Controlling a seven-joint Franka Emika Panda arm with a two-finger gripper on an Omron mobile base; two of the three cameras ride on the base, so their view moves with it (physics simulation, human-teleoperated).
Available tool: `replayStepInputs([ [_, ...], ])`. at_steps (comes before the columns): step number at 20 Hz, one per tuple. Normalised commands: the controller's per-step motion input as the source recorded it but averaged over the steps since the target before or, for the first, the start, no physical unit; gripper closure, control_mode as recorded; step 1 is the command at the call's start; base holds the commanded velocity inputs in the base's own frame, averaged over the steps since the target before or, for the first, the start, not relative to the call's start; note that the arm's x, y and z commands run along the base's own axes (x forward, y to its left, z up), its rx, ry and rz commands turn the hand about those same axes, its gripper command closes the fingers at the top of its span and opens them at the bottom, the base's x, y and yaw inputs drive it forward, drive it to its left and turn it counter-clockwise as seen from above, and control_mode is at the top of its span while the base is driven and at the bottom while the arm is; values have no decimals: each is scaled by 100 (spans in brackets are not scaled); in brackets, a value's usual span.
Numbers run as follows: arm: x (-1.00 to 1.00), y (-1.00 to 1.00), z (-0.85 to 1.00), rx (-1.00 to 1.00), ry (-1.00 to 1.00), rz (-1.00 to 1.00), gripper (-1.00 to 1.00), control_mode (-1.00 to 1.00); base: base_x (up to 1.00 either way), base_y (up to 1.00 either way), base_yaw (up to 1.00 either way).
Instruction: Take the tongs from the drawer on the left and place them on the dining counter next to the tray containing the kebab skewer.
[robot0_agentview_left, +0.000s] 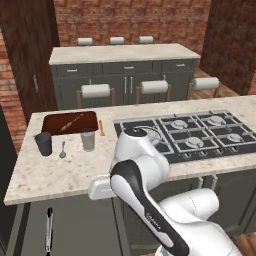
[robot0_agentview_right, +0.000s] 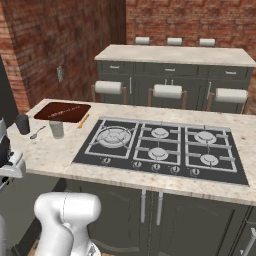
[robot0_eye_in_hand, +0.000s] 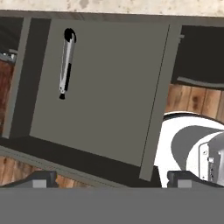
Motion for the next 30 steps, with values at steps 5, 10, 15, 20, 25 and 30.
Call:
replayStepInputs([
  [5, 24, 38, -19, 0, 16, -2, -100, -100, 0, 0, 0],
  [10, 7, 29, -34, -1, 2, -1, -100, -100, 0, 0, 0],
  [15, 0, 40, -56, -6, 0, 0, -100, -100, 0, 0, 0],
  [20, 0, 48, -35, -8, 0, -2, -100, -100, 0, 0, 0],
  [25, 6, 49, -40, -5, 0, 0, -100, -100, 0, 0, 0],
  [30, 24, 44, -50, -3, 2, -1, -100, -100, 0, 0, 0],
])
